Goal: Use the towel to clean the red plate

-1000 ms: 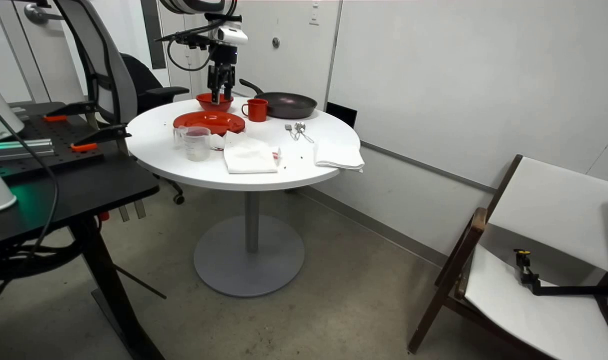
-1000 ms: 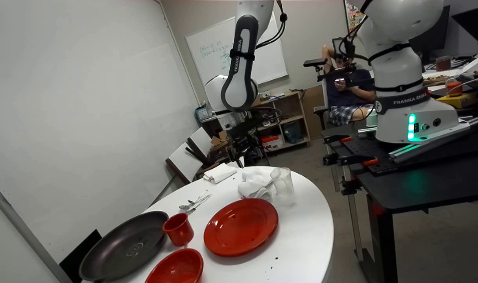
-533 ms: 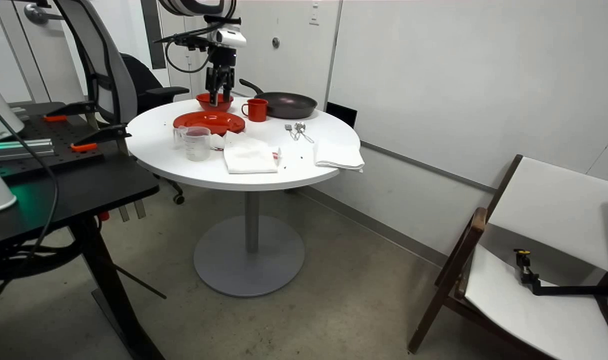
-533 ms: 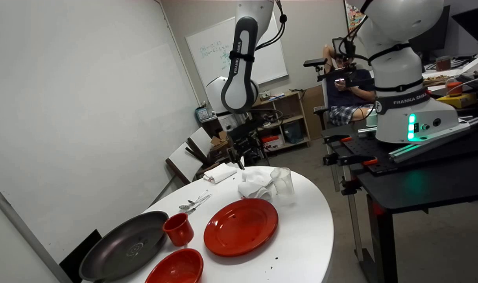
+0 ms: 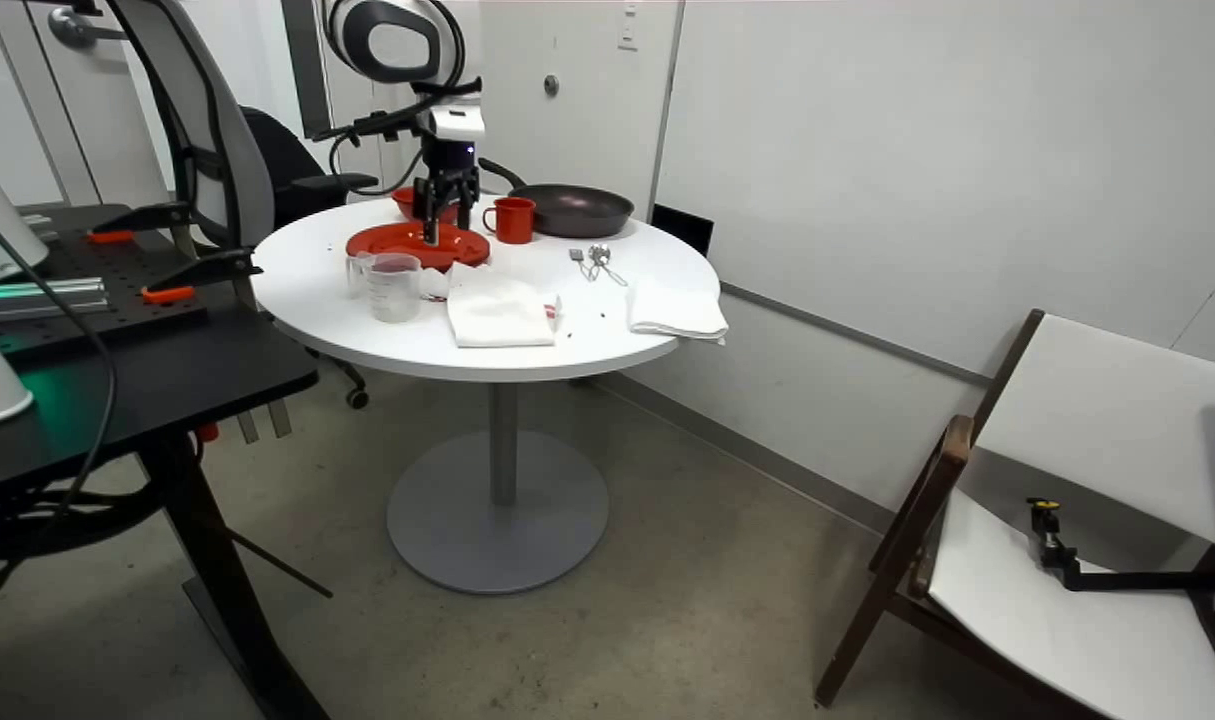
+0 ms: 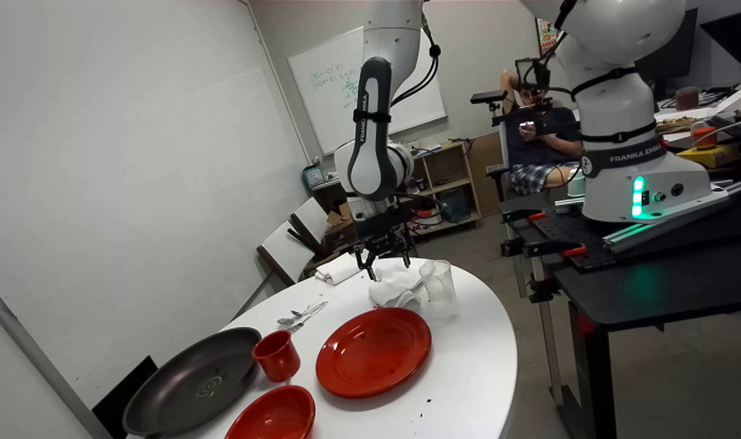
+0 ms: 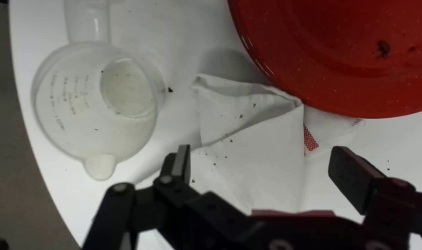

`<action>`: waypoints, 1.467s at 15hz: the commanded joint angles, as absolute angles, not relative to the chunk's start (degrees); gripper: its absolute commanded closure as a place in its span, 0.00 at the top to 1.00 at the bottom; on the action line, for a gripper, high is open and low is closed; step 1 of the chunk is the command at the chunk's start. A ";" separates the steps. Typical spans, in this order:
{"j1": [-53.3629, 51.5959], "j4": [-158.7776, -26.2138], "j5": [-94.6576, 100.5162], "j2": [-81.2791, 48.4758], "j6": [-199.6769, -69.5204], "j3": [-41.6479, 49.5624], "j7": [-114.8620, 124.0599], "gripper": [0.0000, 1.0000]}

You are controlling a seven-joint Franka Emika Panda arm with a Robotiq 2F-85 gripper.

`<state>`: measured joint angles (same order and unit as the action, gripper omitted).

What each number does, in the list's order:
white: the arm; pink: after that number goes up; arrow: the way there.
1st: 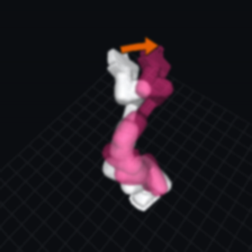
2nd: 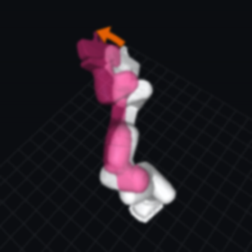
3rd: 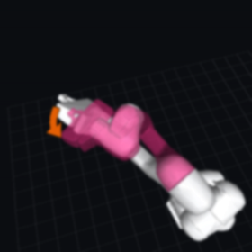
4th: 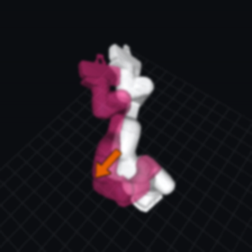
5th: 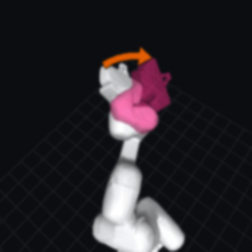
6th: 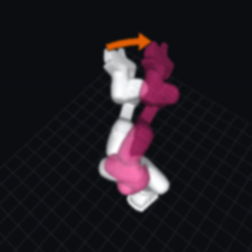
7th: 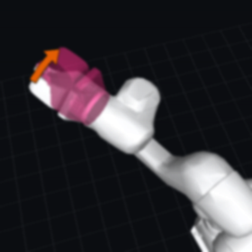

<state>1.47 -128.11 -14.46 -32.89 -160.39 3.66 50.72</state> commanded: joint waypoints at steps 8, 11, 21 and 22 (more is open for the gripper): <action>4.29 -120.07 -20.18 -44.88 -168.72 1.72 44.26 1.00; 3.68 -118.24 -19.58 -46.96 -168.30 2.25 42.35 1.00; 0.60 -113.71 -18.74 -51.77 -166.13 5.35 37.76 0.87; 0.42 -113.49 -18.80 -51.94 -166.06 5.53 37.52 0.74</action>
<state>1.65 -116.01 -18.76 -50.05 -167.34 4.16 39.05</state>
